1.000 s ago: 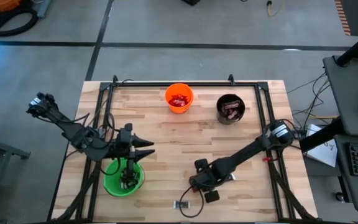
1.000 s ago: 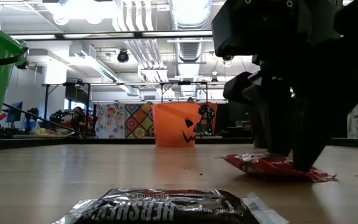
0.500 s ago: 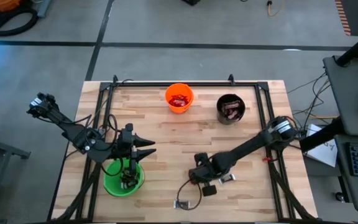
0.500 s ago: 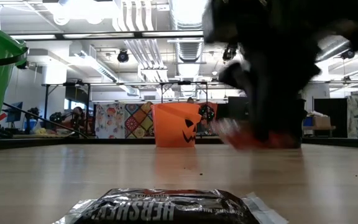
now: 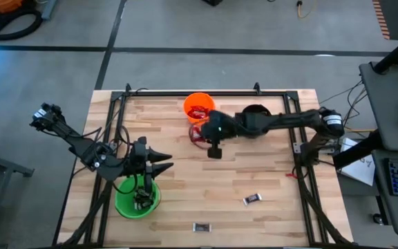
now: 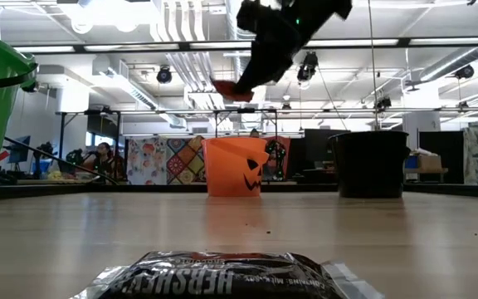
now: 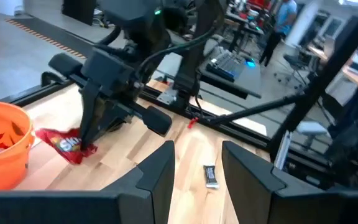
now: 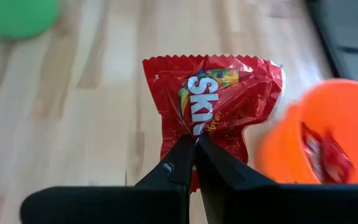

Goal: Sort candy
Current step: Put the red candy into the orange bucket

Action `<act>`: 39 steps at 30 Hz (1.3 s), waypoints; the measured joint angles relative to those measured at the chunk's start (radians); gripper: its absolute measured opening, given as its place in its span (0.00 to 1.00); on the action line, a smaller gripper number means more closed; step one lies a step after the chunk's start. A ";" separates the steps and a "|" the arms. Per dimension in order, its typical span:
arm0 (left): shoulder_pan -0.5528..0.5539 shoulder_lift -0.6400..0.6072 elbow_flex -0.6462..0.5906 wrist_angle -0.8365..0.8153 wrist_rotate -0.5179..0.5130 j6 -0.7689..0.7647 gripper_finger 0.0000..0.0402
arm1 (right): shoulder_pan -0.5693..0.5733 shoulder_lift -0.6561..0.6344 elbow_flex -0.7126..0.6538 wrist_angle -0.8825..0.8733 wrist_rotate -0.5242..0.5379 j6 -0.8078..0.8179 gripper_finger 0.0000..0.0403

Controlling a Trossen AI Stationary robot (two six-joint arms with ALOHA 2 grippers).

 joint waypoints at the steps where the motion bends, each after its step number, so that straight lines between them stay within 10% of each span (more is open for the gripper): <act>1: 0.001 0.000 0.000 0.001 -0.012 -0.012 0.29 | -0.023 0.005 0.000 0.001 -0.049 -0.044 0.03; 12: 0.001 0.000 0.000 0.003 -0.053 -0.143 0.29 | -0.271 0.008 -0.001 0.138 -0.028 -0.295 0.03; 18: 0.002 0.000 0.000 0.009 -0.131 -0.161 0.29 | -0.424 0.072 -0.003 0.337 -0.162 -0.010 0.03; 31: 0.016 0.000 0.000 0.007 -0.208 -0.161 0.29 | -0.442 0.122 0.001 0.409 -0.173 0.065 0.04; 39: 0.041 0.001 0.000 0.001 -0.209 -0.160 0.29 | -0.433 0.117 0.001 0.392 -0.173 0.099 0.27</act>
